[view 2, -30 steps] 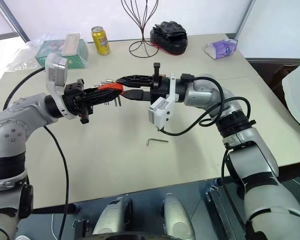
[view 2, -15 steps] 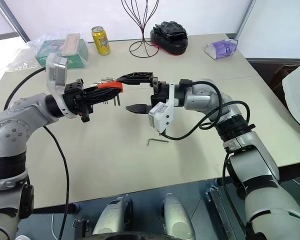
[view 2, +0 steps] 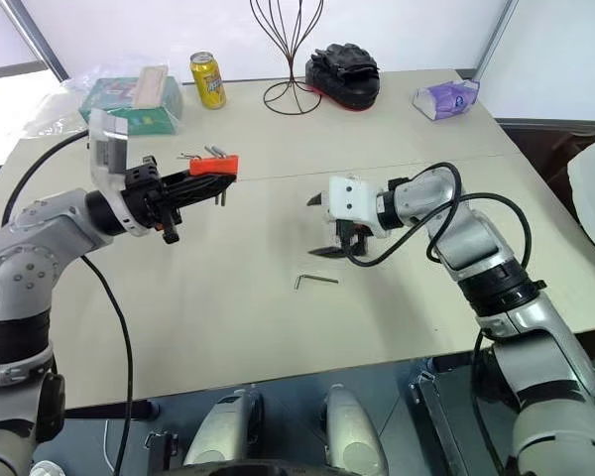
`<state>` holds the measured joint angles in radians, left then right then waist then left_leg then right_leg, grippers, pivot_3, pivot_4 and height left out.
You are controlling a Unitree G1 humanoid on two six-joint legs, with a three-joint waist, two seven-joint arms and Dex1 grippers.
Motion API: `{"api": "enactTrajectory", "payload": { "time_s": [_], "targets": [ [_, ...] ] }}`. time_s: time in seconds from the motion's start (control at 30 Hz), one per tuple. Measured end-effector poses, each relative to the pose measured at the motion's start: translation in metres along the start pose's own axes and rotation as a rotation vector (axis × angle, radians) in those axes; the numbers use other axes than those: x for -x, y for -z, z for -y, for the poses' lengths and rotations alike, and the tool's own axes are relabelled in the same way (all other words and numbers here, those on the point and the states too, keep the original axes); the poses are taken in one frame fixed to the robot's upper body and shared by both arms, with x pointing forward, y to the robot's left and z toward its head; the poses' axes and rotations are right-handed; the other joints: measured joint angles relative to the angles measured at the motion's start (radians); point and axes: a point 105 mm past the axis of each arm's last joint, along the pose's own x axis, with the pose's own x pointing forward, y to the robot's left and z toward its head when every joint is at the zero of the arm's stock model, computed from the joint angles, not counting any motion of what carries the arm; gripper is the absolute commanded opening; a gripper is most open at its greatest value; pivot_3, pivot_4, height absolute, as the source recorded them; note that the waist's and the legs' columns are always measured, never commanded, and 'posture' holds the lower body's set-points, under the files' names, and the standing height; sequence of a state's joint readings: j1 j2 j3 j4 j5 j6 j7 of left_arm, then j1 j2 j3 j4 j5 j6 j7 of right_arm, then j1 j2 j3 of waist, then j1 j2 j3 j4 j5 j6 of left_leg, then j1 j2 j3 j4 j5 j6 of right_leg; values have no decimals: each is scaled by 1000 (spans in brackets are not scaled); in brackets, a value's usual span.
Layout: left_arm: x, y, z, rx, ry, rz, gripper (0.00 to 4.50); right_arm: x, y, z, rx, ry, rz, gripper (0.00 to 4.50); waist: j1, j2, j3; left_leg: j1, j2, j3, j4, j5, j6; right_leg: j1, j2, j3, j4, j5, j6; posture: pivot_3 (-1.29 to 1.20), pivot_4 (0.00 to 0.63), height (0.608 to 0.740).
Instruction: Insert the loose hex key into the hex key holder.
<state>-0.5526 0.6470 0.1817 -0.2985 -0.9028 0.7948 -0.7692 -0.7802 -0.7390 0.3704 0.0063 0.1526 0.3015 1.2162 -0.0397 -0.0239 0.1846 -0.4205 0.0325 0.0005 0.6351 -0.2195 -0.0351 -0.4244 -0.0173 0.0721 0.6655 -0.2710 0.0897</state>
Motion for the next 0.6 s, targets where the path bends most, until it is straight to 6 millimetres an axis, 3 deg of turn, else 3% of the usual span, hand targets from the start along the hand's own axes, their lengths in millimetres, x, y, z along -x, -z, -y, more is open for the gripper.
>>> {"api": "enactTrajectory", "payload": {
  "time_s": [0.2, 0.4, 0.6],
  "targets": [
    [0, -1, 0, -10, -17, 5, 0, -8, 5, -26, -72, -92, -29, 4454, 0, 0, 0, -1, 0, 1, 1, 0, 0, 0, 1, 0, 0, 0, 0, 0, 150, 740],
    [1, -3, -1, -21, -40, 10, 0, -29, 19, -26, -109, -50, -61, 4454, -2, 0, 0, -1, 0, 0, 2, 0, 0, 0, 1, 0, 0, 0, 0, 0, 150, 740],
    [6, -1, -2, -19, -65, 8, 0, -46, 47, -29, -192, -8, -118, 4454, 0, 0, 0, -2, 0, 0, 3, 0, 0, 0, 1, -1, 0, 0, 0, 0, 150, 740]
  ]
}}
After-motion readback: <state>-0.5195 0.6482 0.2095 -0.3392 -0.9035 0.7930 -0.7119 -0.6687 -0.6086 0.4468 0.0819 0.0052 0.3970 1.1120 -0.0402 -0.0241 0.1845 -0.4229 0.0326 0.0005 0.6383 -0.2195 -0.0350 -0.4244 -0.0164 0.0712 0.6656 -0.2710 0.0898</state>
